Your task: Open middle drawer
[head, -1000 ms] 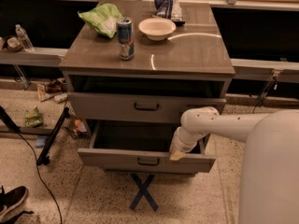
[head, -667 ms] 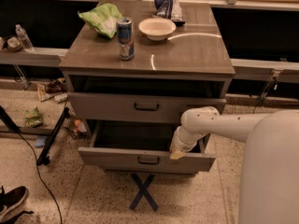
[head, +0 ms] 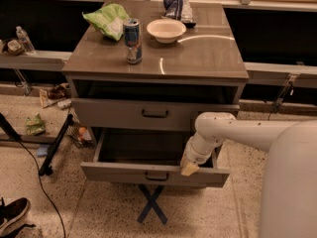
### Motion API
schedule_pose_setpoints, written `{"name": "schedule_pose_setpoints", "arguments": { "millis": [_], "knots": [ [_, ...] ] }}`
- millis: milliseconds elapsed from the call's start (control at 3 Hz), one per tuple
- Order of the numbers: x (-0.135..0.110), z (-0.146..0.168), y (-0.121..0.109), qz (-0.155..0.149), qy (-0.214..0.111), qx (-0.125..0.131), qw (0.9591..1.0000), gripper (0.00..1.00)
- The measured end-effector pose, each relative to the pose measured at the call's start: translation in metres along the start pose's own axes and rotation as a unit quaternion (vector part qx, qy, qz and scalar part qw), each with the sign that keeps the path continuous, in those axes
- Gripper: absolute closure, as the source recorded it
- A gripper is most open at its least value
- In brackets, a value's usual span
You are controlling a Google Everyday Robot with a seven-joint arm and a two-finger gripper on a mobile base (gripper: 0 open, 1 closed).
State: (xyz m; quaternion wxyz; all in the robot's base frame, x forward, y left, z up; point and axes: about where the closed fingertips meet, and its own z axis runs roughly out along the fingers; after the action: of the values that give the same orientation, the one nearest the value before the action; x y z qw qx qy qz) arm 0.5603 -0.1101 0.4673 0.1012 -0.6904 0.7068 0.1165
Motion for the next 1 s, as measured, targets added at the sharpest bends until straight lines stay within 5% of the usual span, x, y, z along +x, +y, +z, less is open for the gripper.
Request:
{"name": "schedule_pose_setpoints", "arguments": {
  "millis": [333,667,1000],
  "knots": [
    [-0.0016,0.0037,0.0061,0.007,-0.002,-0.012,0.9999,0.00],
    [-0.0013,0.0062,0.0086,0.009,-0.002,-0.016,0.9998,0.03],
    [-0.0009,0.0100,0.0128,0.012,-0.001,-0.023,0.9997,0.25]
  ]
}}
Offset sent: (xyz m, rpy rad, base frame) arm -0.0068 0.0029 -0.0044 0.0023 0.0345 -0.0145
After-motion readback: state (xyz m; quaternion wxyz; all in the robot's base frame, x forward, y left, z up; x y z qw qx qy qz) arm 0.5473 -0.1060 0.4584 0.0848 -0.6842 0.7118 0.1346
